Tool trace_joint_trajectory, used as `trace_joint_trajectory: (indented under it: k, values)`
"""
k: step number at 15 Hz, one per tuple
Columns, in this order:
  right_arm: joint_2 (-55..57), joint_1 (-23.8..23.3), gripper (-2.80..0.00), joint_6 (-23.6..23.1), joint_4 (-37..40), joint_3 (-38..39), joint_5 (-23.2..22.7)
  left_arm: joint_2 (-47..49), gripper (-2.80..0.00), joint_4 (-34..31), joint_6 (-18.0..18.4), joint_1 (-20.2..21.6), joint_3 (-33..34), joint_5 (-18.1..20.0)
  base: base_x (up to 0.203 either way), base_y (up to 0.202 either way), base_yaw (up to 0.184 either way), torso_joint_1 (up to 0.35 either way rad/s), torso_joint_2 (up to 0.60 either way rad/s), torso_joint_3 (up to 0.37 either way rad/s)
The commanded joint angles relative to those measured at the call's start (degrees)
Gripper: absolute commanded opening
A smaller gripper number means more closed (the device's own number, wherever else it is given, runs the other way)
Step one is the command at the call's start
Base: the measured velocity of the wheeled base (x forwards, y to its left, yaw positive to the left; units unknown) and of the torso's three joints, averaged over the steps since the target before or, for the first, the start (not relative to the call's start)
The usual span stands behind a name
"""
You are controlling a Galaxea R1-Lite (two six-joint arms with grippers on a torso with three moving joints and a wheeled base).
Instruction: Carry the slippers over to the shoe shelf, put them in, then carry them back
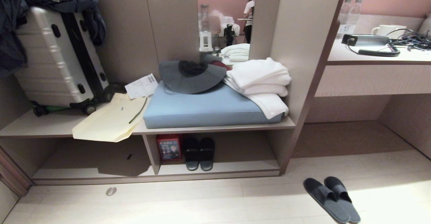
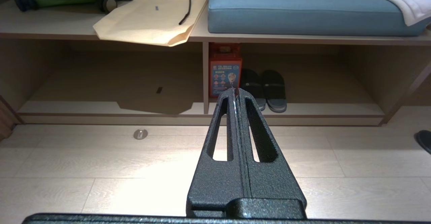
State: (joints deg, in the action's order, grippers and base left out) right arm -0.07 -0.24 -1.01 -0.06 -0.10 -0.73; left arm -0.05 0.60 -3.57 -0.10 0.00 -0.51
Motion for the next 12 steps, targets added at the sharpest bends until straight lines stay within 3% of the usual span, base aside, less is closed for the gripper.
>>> trace_joint_trajectory:
  k: [1, 12]
  values:
    - [-0.01, -0.02, -2.80, 0.04, -0.03, 0.01, -0.06, 0.05, -2.80, 0.02, -0.03, 0.01, 0.00, -0.02, 0.000, 0.000, 0.000, 0.000, 0.00, 0.000]
    - [-0.01, -0.02, -2.80, -0.03, -0.03, 0.01, -0.06, 0.05, -2.80, 0.02, -0.03, 0.01, 0.00, -0.02, -0.180, 0.000, 0.001, 0.003, 0.00, 0.003]
